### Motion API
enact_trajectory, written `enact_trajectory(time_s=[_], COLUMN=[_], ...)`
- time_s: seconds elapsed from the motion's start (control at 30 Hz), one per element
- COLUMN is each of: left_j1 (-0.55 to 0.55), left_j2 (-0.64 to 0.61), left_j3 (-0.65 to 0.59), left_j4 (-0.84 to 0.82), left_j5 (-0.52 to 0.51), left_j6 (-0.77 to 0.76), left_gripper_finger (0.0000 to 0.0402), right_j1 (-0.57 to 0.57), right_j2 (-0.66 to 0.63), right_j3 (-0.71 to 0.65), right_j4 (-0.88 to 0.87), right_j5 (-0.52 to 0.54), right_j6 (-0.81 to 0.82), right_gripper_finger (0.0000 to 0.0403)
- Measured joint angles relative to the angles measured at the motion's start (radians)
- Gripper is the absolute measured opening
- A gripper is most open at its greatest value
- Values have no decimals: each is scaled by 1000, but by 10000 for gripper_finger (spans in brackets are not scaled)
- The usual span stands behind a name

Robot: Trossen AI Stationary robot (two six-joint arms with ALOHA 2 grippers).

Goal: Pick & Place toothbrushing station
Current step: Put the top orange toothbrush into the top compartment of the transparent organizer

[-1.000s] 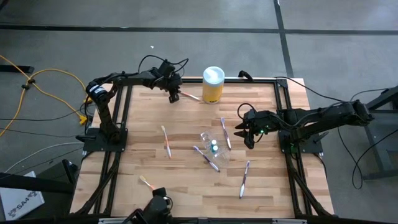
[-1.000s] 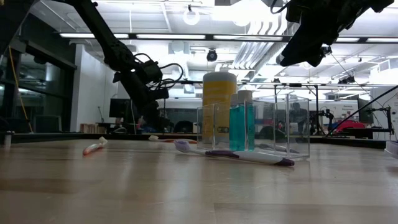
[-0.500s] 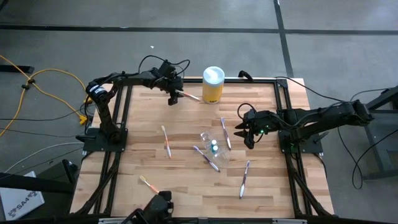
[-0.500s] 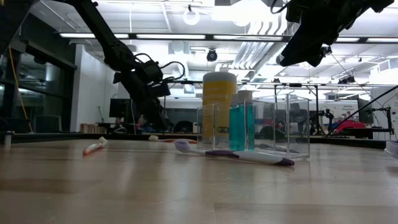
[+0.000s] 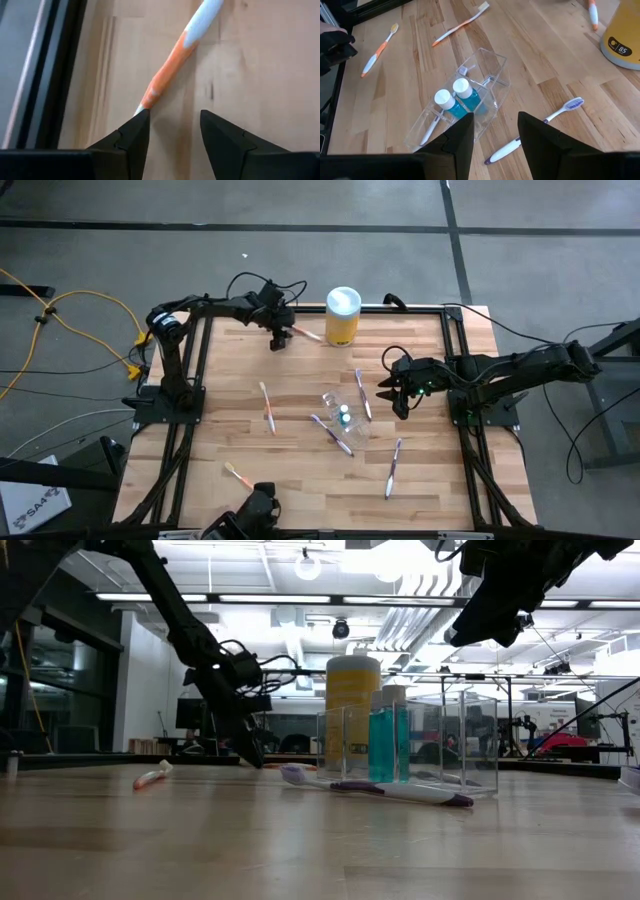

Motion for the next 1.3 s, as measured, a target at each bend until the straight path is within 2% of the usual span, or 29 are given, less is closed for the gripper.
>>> enact_trajectory(time_s=[0.27, 0.67, 0.93, 1.13, 1.3], left_j1=[2, 1, 10, 10, 8], left_j2=[6, 7, 20, 91, 148], left_j3=[0, 22, 43, 84, 171], left_j4=[57, 106, 54, 48, -69], left_j5=[-41, -42, 11, 38, 44], left_j6=[26, 82, 128, 145, 149], left_gripper_finger=[168, 167, 167, 167, 167], right_j1=[0, 0, 0, 0, 0], right_j2=[0, 0, 0, 0, 0], right_j3=[0, 0, 0, 0, 0], right_j4=[0, 0, 9, 21, 24], right_j5=[0, 0, 0, 0, 0], right_j6=[5, 8, 10, 11, 31], right_gripper_finger=[144, 144, 144, 144, 144])
